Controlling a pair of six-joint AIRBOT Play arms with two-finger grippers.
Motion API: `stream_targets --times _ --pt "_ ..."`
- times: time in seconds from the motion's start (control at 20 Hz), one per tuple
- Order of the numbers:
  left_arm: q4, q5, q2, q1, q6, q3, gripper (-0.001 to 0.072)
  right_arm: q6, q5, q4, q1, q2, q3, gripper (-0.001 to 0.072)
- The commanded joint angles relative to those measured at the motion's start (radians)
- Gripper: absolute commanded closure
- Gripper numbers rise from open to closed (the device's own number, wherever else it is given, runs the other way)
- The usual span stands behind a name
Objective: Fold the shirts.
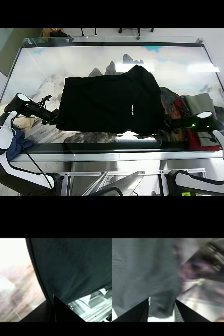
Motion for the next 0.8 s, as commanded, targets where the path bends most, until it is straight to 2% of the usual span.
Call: stream_targets --times 0.0,0.1,0.15,0.2,0.35,0.5,0.6,0.75 --pt "0.001 -0.011 0.004 0.006 0.002 0.0 0.0695 -0.04 -0.093 0.064 0.065 -0.044 0.005 0.0354" --pt "-0.01 -0.006 0.029 0.018 0.002 0.0 0.0696 -0.064 -0.084 0.068 0.064 -0.023 0.057 0.0571" --pt "-0.033 0.002 0.052 0.025 0.003 0.0 0.0696 -0.065 -0.075 0.068 0.064 0.0 0.1 0.0649" --pt "-0.072 0.01 0.089 0.033 0.017 0.0 0.0697 -0.068 -0.064 0.068 0.064 0.024 0.15 0.0691" --pt "-0.255 -0.024 0.233 0.072 0.026 0.069 0.0697 -0.068 -0.006 0.076 0.03 0.117 0.399 0.0692" --pt "-0.509 -0.097 0.438 0.105 0.038 0.282 0.0697 -0.108 0.061 0.185 -0.028 0.202 0.762 0.0692" --pt "-0.568 -0.077 0.566 0.106 0.036 0.499 0.0697 -0.135 0.06 0.23 -0.051 0.257 0.99 0.0692" --pt "-0.565 0.041 0.695 0.129 0.016 0.819 0.0697 -0.17 0.057 0.23 -0.05 0.317 1.252 0.0692"
